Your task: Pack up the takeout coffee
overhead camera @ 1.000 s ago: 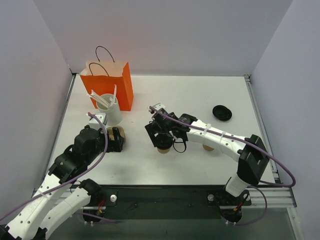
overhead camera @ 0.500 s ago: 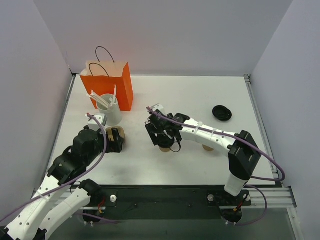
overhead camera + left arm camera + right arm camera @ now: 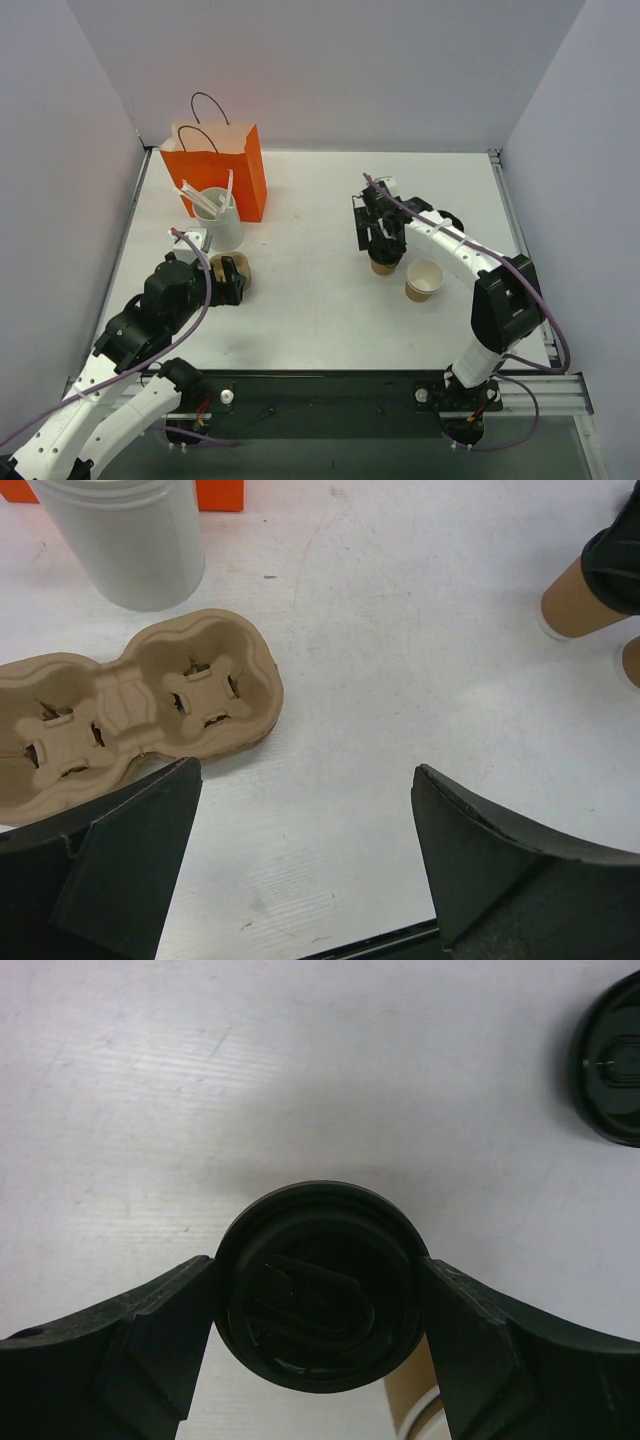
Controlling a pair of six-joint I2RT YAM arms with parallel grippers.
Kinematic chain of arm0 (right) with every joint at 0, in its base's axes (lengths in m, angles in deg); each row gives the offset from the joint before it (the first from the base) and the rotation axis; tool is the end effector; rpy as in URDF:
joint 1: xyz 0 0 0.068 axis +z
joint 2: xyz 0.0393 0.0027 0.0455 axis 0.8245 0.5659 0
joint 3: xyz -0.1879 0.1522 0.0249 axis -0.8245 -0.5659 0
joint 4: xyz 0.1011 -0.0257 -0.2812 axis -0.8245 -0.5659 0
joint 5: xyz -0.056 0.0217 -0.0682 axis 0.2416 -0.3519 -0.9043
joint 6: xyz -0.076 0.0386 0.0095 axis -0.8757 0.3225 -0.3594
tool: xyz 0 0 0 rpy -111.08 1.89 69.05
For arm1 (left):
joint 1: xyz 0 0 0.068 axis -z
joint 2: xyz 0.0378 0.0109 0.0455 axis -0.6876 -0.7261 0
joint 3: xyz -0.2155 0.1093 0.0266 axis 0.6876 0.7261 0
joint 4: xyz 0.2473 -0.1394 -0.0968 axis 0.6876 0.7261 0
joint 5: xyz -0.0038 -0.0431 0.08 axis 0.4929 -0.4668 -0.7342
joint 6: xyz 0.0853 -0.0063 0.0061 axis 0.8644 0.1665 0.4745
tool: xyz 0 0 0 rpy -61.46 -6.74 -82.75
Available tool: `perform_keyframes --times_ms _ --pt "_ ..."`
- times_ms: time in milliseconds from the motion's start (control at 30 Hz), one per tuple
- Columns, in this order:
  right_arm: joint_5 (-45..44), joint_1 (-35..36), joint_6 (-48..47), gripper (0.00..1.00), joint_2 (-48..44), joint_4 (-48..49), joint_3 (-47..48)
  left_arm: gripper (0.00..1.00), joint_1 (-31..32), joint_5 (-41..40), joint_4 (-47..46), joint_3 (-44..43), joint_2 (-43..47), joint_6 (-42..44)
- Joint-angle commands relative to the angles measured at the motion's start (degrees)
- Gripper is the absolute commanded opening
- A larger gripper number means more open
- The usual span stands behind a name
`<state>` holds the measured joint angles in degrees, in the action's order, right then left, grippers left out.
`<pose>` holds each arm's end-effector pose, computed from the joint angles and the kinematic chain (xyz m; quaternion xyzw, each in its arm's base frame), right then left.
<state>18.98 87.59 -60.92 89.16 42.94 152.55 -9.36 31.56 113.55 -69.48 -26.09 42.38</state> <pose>0.3704 0.2109 0.1796 -0.0812 0.9256 0.0446 0.3670 0.1934 -0.1086 0.2903 0.0273 0.8500 -0.1489 0.5046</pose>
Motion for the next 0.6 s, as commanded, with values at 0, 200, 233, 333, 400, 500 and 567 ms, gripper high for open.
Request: perform_keyframes --times_ms 0,200,233,333,400,500,567 --pt "0.13 -4.53 -2.75 0.81 -1.07 -3.93 -0.34 0.96 0.19 -2.15 -1.61 -0.36 0.12 0.09" --pt "5.41 -5.07 -4.16 0.9 -3.78 -4.19 3.18 0.97 0.1 -8.89 0.06 -2.81 -1.19 -0.34" --pt "5.67 -5.07 -4.25 0.91 -4.23 -4.36 3.62 0.97 0.02 -10.66 0.5 -3.6 -2.76 -1.13" --pt "5.76 -5.07 -4.16 0.93 -6.69 -5.24 5.37 0.97 -0.42 -17.16 2.52 -9.31 -7.93 -3.06" --pt "5.85 -4.98 -3.9 0.93 -8.62 -6.12 6.34 0.96 -0.95 -20.59 3.76 -15.37 -11.37 -5.17" --pt "6.02 -4.98 -3.37 0.93 -11.17 -6.56 7.49 0.92 -1.83 -22.1 2.27 -23.08 -17.53 -5.27" --pt "6.72 -4.9 -3.72 0.92 -12.83 -6.56 7.23 0.91 -2.96 -21.32 -0.61 -25.83 -21.48 -3.78"
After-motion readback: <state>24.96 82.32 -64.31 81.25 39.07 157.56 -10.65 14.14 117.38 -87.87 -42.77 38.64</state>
